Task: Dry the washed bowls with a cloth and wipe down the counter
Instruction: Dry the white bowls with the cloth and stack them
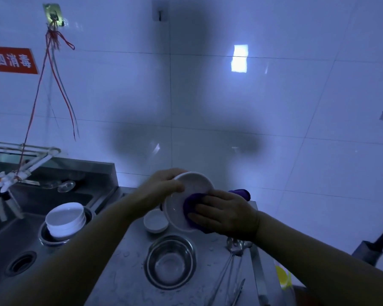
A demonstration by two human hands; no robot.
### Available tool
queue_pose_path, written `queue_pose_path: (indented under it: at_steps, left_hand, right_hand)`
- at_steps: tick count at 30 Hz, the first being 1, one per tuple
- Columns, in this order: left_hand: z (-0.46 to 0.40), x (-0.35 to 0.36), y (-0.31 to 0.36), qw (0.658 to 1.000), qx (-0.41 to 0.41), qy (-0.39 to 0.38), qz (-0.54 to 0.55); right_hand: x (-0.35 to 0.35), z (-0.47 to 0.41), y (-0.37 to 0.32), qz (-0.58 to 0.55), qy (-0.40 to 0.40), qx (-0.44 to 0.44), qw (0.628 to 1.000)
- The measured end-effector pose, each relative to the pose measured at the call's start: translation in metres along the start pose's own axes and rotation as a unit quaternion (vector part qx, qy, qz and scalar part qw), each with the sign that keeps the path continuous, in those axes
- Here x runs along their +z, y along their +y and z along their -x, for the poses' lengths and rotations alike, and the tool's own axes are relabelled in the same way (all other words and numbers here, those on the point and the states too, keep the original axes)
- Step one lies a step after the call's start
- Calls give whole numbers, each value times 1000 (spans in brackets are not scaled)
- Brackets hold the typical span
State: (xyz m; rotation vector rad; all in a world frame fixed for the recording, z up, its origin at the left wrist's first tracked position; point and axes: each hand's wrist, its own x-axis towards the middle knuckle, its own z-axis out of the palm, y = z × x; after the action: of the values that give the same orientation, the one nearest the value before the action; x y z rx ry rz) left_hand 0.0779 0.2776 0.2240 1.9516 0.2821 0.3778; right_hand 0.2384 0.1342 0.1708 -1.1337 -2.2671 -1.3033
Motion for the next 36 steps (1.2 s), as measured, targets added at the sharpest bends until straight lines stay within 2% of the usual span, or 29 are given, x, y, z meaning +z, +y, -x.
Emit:
queue_pose_path:
  at_steps: [1, 3, 6, 9, 11, 14, 18, 20, 21, 22, 24, 27, 29, 32, 36]
  left_hand:
    - [-1, -1, 0, 1000, 2, 10, 20]
    - [1, 9, -4, 992, 20, 96, 84]
    - [1, 41, -16, 960, 58, 207, 181]
    - [-1, 54, -18, 940, 96, 268, 188]
    - [0, 50, -17, 945, 117, 267, 149]
    - [2, 37, -14, 961, 123, 219, 118]
    - [1, 11, -1, 997, 45, 68, 3]
    - [-2, -2, 6, 999, 1, -23, -48]
    - [-3, -6, 8, 998, -12, -41, -51]
    - [-3, -7, 9, 999, -13, -32, -37]
    - [-1, 1, 4, 998, 8, 50, 38]
    - [2, 34, -8, 967, 69, 190, 155]
    - [1, 47, -14, 947, 114, 249, 169]
    - [-1, 43, -16, 949, 143, 244, 142]
    - [-2, 28, -17, 974, 120, 176, 81]
  right_hand:
    - [-1, -2, 0, 1, -7, 10, 1000]
    - [0, -7, -6, 14, -2, 72, 997]
    - [8, -24, -24, 23, 53, 232, 971]
    - [20, -38, -43, 7, 95, 311, 946]
    - [22, -35, -45, -8, 94, 302, 949]
    - [18, -17, -32, 3, 58, 202, 978]
    - [8, 1, -4, -11, 2, 21, 1000]
    - [7, 3, 2, -25, -12, -23, 999]
    - [7, 2, 2, -24, -14, -21, 999]
    - [7, 0, 0, -16, -12, -4, 1000]
    - [9, -7, -7, 14, 10, 74, 997]
    - [16, -26, -21, 38, 74, 234, 969]
    - [23, -35, -33, 27, 100, 285, 953]
    - [27, -32, -38, 9, 95, 282, 955]
    - [21, -9, -20, 18, 36, 143, 989]
